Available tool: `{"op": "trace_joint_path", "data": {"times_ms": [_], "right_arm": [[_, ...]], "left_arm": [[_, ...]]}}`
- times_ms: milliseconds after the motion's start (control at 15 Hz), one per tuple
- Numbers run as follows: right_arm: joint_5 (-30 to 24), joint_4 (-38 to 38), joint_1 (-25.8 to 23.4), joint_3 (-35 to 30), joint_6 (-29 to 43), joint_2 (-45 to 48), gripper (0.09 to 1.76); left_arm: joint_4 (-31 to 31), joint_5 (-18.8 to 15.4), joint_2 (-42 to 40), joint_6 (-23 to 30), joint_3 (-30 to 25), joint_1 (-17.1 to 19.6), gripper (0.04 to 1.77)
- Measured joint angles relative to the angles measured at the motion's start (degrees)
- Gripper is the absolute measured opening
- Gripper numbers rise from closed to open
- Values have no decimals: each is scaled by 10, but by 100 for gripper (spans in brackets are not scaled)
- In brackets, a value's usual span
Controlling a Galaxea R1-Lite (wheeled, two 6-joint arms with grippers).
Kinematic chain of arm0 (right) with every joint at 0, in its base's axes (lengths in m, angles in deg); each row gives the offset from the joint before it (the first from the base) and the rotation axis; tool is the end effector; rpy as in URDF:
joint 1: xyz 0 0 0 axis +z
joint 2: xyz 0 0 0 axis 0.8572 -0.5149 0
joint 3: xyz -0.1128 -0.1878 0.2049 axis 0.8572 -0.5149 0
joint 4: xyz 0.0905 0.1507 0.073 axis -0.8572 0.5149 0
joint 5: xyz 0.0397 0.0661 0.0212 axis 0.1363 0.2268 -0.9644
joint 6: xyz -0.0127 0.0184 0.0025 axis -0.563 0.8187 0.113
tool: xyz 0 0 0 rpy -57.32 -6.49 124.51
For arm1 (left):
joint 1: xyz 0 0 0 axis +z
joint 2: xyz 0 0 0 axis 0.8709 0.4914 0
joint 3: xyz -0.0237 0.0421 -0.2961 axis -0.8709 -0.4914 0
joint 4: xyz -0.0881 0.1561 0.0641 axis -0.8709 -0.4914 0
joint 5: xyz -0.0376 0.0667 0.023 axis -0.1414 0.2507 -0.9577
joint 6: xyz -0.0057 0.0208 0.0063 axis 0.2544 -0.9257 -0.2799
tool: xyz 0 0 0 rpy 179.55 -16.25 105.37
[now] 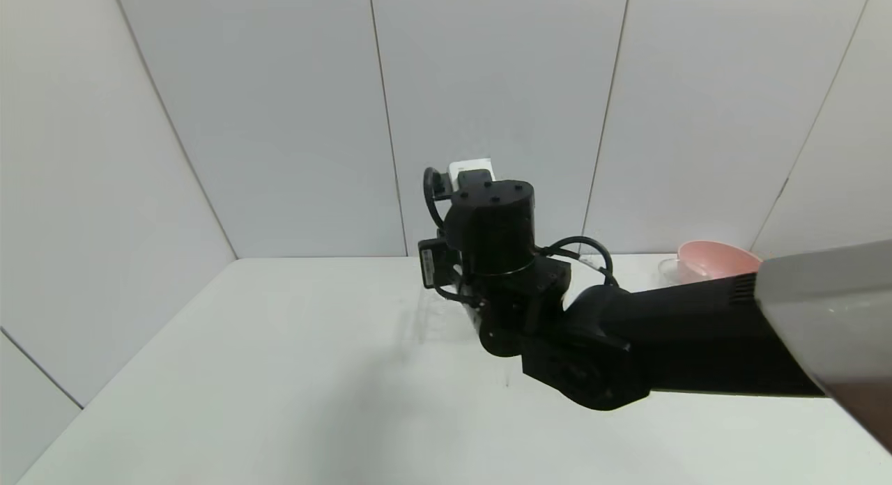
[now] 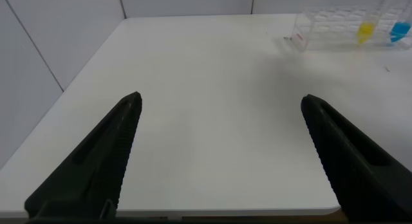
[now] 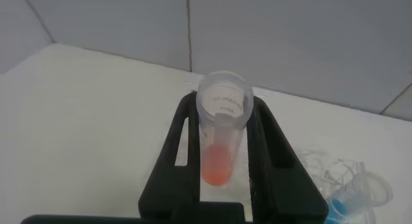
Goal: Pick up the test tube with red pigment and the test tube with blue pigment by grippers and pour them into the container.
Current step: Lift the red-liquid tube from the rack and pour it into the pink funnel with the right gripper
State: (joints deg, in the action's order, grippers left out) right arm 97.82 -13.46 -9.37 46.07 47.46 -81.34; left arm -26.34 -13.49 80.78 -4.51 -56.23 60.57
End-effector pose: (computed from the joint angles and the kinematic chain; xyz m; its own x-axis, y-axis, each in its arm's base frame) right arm 0.3030 0.3376 0.1944 0.9552 0.2804 -0.0943 -0.2808 0.9597 0.0092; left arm -0.0228 0.0001 0.0754 1.0000 0.0001 -0.0013 -0.0001 1.0000 0.0009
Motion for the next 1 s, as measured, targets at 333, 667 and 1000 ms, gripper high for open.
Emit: {"op": "trace_joint_path", "data": {"times_ms": [333,667,1000], "right_arm": [[-126,3,-34,-226,-57,181,49],[-292,36,-235,-381,-155,341,49],[-430,95,-435,-400,-172,400,49]], "left_arm": [[0,0,0,0,0,0,176],[0,0,0,0,0,0,176],[0,0,0,0,0,0,176]]}}
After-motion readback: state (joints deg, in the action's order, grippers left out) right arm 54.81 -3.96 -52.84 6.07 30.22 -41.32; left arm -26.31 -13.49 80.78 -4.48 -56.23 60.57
